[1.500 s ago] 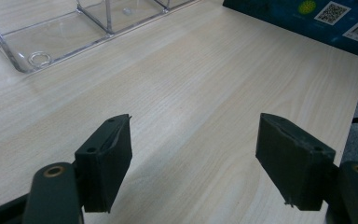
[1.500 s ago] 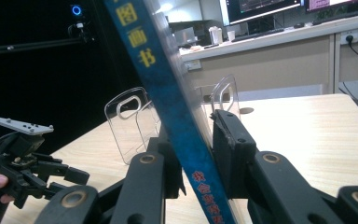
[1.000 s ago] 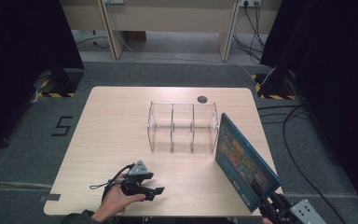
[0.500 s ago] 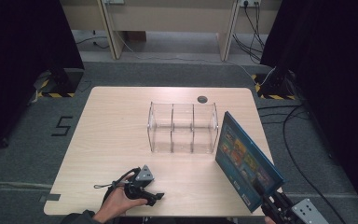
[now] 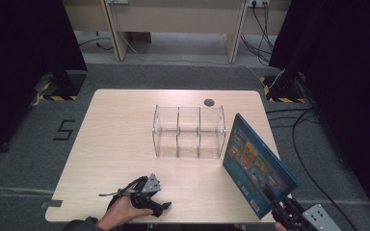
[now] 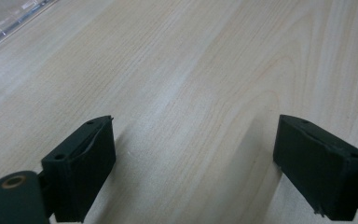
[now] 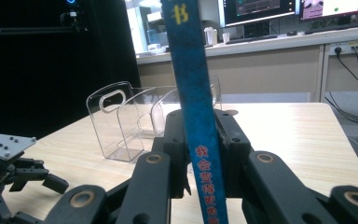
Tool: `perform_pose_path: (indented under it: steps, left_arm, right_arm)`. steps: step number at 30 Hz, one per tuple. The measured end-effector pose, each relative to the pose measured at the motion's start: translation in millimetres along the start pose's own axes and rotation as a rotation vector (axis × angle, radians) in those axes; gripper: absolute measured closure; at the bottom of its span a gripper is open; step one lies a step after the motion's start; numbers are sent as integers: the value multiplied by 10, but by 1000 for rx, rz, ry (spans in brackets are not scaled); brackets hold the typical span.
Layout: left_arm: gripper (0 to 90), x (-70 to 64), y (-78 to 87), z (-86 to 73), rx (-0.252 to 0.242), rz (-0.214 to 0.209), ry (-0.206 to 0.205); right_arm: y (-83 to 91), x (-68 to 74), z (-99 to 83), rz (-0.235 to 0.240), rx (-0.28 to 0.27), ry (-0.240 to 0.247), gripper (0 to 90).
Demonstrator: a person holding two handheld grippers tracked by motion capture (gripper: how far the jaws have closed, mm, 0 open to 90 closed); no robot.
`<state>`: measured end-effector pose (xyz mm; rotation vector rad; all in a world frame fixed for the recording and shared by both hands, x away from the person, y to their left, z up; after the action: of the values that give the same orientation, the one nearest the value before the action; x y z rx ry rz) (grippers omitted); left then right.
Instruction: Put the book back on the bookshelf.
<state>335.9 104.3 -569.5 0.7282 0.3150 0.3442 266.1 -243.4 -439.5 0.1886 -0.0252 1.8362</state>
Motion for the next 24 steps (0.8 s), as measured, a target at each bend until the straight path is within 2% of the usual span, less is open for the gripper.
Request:
perform_pose_path:
  steps: [13,24]
  left_arm:
    - [98,-7,-7,-2,1,-1,-4]
    - [95,-11,-9,-2,1,-3,-5]
  right_arm:
    - [-19,4,-37,-2,14,43,773]
    - [-75,34,-129,3,51,66,746]
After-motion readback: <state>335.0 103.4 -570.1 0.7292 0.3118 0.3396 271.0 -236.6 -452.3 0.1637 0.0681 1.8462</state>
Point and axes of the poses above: each handheld gripper's, and its own axes: y roughly backward along the jaws, z roughly out of its top, x roughly to its left, the point moved 7 cm from there along -y, roughly forward along the jaws, and after that the axes turned 12 degrees about -z, right-handed, at the moved point
